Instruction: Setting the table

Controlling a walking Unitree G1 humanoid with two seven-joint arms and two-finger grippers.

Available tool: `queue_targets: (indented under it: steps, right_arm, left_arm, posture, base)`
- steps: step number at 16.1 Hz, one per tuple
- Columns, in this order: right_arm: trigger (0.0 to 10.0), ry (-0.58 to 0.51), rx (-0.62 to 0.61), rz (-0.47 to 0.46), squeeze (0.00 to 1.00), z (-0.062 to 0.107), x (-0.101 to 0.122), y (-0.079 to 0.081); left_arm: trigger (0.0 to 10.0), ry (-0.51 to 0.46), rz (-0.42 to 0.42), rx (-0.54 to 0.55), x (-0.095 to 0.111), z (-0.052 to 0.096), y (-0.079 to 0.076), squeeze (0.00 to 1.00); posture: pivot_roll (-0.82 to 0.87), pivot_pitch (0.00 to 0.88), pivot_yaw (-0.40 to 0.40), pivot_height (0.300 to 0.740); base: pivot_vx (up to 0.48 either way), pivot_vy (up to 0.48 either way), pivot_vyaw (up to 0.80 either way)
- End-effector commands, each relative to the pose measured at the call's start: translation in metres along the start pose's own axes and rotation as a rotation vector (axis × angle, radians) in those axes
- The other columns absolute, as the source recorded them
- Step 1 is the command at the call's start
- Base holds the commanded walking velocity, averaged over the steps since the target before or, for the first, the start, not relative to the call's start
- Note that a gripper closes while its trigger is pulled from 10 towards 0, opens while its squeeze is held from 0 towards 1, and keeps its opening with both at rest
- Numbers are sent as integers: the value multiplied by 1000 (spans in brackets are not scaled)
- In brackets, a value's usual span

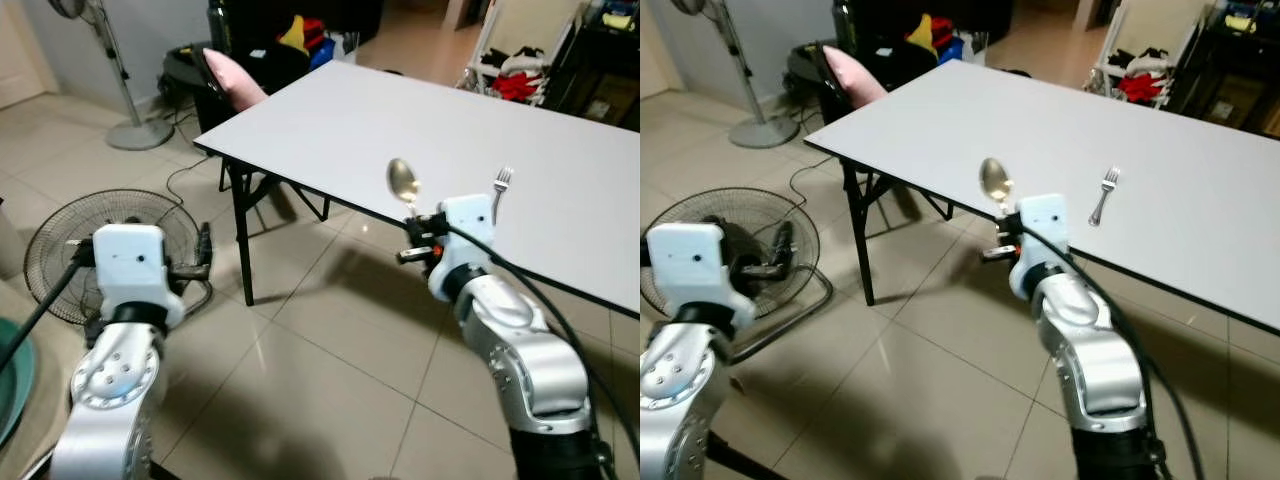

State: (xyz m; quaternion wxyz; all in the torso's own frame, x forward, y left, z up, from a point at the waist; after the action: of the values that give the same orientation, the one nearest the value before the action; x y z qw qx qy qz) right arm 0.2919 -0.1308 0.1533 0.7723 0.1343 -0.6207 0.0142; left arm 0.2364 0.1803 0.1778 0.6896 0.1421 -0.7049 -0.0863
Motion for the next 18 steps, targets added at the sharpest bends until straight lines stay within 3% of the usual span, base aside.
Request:
queue_targets:
  steps: [1, 7, 18]
  right_arm:
    - [10000, -3, 27, -4, 0, -4, 2, 6]
    - [10000, -10, 14, -79, 0, -10, 6, 3]
    - [10000, -36, 45, -77, 0, -10, 8, 10]
  left_arm:
    - [10000, 21, -4, 11, -3, 0, 4, 0]
    - [10000, 24, -3, 10, -3, 0, 5, 0]
    - [10000, 25, -12, -20, -4, 1, 2, 0]
  posture:
    - [-63, 3, -16, 740]
    - [-59, 13, -15, 740]
    - [-64, 17, -12, 740]
  base:
    - [405, 0, 0]
    - [405, 0, 0]
    - [405, 0, 0]
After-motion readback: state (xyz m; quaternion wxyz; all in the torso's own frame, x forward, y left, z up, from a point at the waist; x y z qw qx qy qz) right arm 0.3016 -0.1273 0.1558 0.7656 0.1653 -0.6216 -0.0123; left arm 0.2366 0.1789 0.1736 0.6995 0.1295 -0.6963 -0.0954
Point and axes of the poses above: a point about 5 cm out from each wrist's last joint towards the gripper, its own z axis pointing back from the gripper into the wrist, its own x axis along the axis of the wrist's last joint, y = z × x, the point moved 1 cm from there along -z, pointing out of the wrist towards the gripper, and after that the axes turned 11 degrees about -z, right-handed, at the moved point
